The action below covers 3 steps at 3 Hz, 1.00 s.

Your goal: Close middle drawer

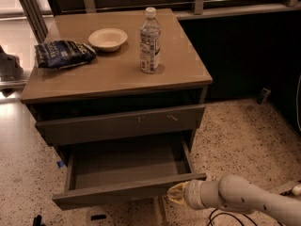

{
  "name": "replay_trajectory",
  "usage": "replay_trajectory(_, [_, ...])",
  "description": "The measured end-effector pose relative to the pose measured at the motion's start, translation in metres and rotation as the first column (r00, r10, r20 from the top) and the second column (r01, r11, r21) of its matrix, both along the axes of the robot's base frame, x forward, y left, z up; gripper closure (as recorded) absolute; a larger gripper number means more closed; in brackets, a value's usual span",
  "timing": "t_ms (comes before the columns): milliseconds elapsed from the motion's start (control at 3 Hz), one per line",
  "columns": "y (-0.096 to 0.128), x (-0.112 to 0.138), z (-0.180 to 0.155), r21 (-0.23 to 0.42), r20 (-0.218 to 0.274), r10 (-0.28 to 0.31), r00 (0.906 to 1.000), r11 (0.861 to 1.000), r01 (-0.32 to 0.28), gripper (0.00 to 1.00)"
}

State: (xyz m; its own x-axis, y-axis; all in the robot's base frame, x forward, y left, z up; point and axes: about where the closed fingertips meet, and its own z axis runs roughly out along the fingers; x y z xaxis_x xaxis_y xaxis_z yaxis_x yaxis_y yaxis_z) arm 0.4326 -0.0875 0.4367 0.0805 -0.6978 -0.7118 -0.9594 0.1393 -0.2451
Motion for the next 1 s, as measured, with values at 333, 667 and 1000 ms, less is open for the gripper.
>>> replay_trajectory(333, [-0.002, 0.019, -0.004, -0.007, 0.051, -0.02, 0.9985, 1.0, 0.02, 1.0])
replay_trajectory(667, [-0.004, 0.037, -0.008, 0.0, 0.092, -0.041, 0.9949, 0.999, 0.041, 1.0])
replay_trajectory(1000, [-0.004, 0.058, -0.008, 0.011, 0.134, -0.058, 0.9893, 0.998, 0.057, 1.0])
